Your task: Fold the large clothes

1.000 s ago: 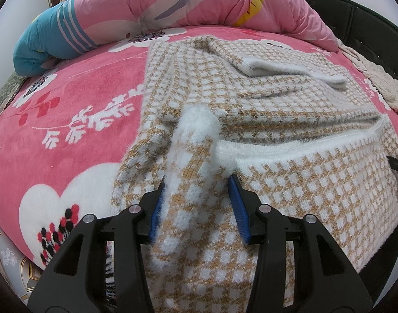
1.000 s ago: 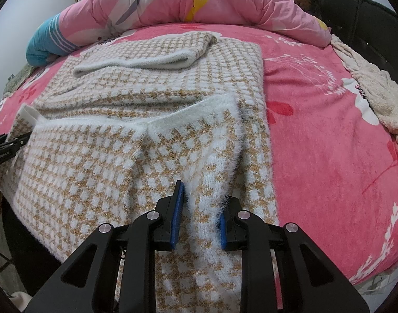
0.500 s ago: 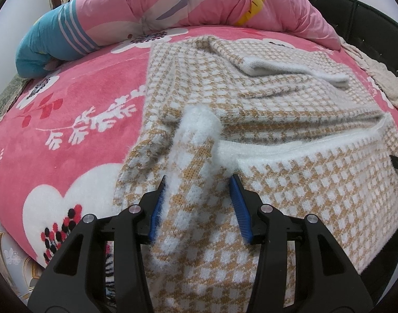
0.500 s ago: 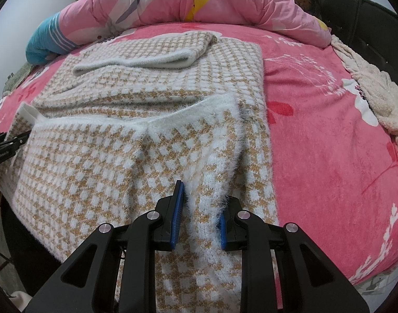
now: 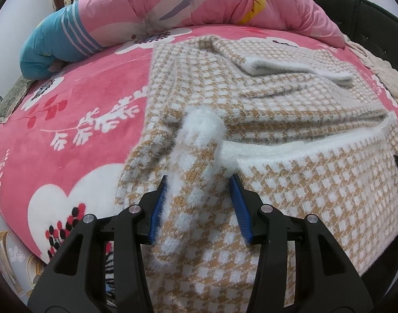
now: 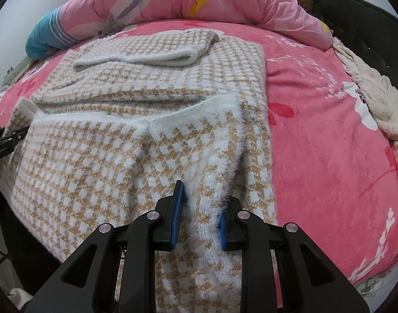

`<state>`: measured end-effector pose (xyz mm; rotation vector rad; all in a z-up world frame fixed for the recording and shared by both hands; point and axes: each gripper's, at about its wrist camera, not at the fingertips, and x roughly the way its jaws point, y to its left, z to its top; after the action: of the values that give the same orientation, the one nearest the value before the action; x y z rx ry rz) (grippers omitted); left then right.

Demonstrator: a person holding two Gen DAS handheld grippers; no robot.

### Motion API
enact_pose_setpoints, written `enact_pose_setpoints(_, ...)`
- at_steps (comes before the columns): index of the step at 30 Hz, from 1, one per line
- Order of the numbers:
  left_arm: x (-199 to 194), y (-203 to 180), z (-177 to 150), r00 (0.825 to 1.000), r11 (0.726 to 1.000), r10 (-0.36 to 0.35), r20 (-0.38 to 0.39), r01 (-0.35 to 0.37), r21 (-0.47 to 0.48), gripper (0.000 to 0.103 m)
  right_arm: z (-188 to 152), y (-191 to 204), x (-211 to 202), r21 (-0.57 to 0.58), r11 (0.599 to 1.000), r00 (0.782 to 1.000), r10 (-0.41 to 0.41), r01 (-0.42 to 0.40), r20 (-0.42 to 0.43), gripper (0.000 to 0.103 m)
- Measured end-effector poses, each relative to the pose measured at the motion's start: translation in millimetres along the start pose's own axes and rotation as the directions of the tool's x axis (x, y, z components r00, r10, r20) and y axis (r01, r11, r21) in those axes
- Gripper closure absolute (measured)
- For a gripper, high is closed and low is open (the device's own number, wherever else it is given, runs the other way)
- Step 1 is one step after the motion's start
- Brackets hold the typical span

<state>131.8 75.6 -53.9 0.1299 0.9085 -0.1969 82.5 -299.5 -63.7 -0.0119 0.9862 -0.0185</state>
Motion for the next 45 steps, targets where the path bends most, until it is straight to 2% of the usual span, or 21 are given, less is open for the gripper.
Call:
enact_pose_setpoints(20, -2.6, -3.8, 0.9, 1.0, 1.0, 0.004, 0.002, -0.004, 0.007, 0.057, -10.5, -12.6, -25.4, -0.088, 0.99, 0.994, -0.11, 0.108, -0.017, 0.081)
enact_pose_setpoints(25, -4.5, -6.8, 4.9, 1.0, 1.0, 0.01, 0.007, -0.01, 0.01, 0.057, -16.9, -15.0, -40.5, -0.108, 0.984, 0.99, -0.144, 0.143, 0.002, 0.091)
enact_pose_setpoints(31, -7.7, -8.1, 7.2, 1.0, 1.0, 0.023, 0.011, -0.023, 0.017, 0.057, -24.7, -25.1, -66.1, -0.112, 0.982, 0.988, -0.151, 0.154, 0.035, 0.093)
enact_pose_setpoints(34, -7.6, -13.8, 12.6, 0.999, 0.999, 0.036, 0.016, -0.036, 0.025, 0.06, -29.8, -29.4, -75.0, -0.113, 0.981, 0.987, -0.152, 0.157, 0.046, 0.093)
enact_pose_setpoints(41, -12.7, -19.6, 16.3, 0.998, 0.998, 0.055, 0.028, -0.056, 0.027, 0.08, -36.7, -21.4, -95.2, -0.105, 0.983, 0.988, -0.144, 0.15, 0.063, 0.093)
enact_pose_setpoints(45, -20.0, -21.3, 16.6, 0.997, 0.998, 0.059, 0.048, -0.061, 0.034, 0.087, -27.1, -5.1, -99.5, -0.102, 0.984, 0.988, -0.137, 0.145, 0.078, 0.093)
